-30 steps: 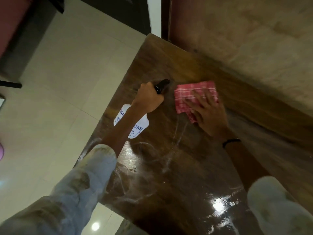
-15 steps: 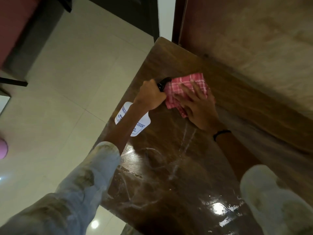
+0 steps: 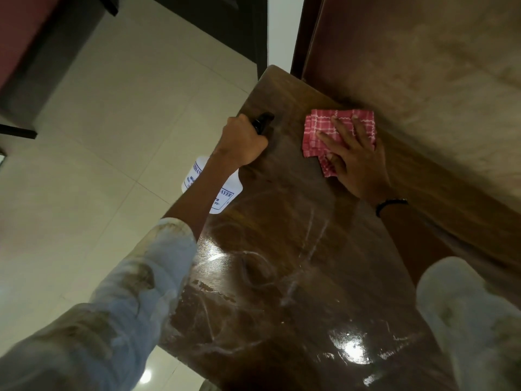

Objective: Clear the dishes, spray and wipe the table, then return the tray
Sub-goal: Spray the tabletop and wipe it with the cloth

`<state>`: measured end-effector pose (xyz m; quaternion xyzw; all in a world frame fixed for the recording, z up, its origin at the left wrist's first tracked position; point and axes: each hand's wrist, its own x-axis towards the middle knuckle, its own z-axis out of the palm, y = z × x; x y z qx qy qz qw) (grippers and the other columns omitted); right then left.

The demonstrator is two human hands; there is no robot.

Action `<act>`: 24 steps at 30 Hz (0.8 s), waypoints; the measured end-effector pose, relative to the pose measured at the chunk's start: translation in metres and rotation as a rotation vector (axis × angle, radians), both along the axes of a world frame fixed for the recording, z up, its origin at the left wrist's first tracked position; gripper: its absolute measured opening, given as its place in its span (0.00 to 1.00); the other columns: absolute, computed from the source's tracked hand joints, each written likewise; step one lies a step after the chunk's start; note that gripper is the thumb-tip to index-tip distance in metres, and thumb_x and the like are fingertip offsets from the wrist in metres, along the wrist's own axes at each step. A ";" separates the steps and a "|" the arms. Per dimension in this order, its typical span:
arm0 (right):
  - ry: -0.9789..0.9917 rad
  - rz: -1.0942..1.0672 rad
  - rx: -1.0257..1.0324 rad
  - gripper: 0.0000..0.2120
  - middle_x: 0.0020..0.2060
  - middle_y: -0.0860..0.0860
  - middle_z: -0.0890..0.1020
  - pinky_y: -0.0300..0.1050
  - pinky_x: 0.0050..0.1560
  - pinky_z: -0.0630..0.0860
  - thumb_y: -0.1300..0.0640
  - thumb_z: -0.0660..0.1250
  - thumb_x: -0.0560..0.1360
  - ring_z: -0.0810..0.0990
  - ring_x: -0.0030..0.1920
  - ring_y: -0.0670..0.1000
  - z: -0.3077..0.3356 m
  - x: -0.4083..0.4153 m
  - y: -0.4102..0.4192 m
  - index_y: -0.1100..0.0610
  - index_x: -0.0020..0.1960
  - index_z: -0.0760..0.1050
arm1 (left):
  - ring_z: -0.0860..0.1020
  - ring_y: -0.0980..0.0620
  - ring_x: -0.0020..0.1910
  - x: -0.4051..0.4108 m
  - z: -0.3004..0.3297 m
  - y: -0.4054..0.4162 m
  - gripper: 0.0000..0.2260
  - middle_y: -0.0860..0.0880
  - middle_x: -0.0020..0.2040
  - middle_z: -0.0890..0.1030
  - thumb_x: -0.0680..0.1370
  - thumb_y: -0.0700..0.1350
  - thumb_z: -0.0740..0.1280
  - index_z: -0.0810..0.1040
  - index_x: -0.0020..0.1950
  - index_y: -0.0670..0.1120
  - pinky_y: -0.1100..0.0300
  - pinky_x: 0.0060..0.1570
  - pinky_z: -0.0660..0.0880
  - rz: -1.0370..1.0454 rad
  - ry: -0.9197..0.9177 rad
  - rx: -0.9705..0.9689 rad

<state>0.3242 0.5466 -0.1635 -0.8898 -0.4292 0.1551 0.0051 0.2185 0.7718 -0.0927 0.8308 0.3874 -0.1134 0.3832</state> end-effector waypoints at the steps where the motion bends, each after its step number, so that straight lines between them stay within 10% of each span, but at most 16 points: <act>1: 0.001 -0.003 -0.004 0.25 0.77 0.50 0.56 0.72 0.65 0.60 0.43 0.46 0.78 0.51 0.76 0.60 0.001 0.003 0.006 0.42 0.75 0.57 | 0.77 0.42 0.44 0.000 0.001 0.002 0.12 0.40 0.49 0.77 0.73 0.40 0.66 0.74 0.52 0.35 0.56 0.43 0.74 0.012 -0.004 0.003; 14: 0.063 -0.199 0.128 0.27 0.78 0.49 0.50 0.71 0.69 0.44 0.54 0.58 0.80 0.43 0.77 0.59 -0.006 -0.006 0.169 0.42 0.76 0.55 | 0.77 0.42 0.45 -0.041 -0.009 0.020 0.15 0.39 0.52 0.76 0.71 0.42 0.67 0.73 0.55 0.36 0.57 0.36 0.69 0.051 0.058 -0.048; 20: 0.008 0.217 0.107 0.23 0.75 0.53 0.61 0.73 0.66 0.56 0.46 0.53 0.79 0.57 0.75 0.61 -0.005 -0.034 0.105 0.46 0.73 0.63 | 0.78 0.39 0.43 -0.051 -0.003 0.016 0.13 0.39 0.47 0.77 0.73 0.41 0.67 0.75 0.53 0.35 0.56 0.39 0.69 0.067 0.007 -0.077; 24: 0.006 0.025 0.040 0.23 0.77 0.52 0.56 0.73 0.68 0.56 0.46 0.50 0.81 0.52 0.76 0.61 -0.002 -0.015 0.071 0.44 0.75 0.58 | 0.77 0.37 0.47 -0.061 -0.003 0.014 0.16 0.37 0.51 0.75 0.73 0.43 0.67 0.73 0.56 0.35 0.55 0.41 0.71 0.073 0.019 -0.062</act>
